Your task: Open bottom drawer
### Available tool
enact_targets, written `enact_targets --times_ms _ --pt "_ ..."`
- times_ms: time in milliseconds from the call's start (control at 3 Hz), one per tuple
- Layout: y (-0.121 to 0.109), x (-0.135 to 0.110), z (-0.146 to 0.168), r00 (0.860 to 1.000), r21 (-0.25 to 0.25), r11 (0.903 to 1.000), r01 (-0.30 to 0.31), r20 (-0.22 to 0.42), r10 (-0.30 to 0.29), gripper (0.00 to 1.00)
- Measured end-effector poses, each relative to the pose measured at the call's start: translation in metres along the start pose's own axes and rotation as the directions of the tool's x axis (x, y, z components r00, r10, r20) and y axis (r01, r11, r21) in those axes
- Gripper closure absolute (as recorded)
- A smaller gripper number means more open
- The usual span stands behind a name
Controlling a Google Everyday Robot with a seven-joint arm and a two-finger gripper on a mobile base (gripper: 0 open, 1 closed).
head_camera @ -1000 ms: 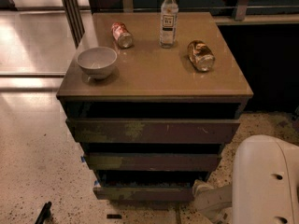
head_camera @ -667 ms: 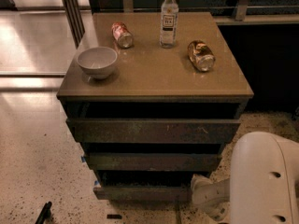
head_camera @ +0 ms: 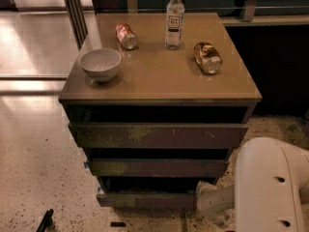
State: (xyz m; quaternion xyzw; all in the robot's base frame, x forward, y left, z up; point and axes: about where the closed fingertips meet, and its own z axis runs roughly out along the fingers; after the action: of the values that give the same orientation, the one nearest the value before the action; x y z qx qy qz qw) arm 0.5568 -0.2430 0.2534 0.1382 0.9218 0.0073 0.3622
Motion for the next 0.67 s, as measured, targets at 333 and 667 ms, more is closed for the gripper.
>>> enact_targets --times_ms 333,667 --pt "0.015 0.0 0.01 1.0 -0.01 0.9999 -0.006 0.003 0.006 1.0" --pt "0.033 0.003 0.021 1.0 -0.022 0.9995 0.02 -0.01 -0.02 1.0"
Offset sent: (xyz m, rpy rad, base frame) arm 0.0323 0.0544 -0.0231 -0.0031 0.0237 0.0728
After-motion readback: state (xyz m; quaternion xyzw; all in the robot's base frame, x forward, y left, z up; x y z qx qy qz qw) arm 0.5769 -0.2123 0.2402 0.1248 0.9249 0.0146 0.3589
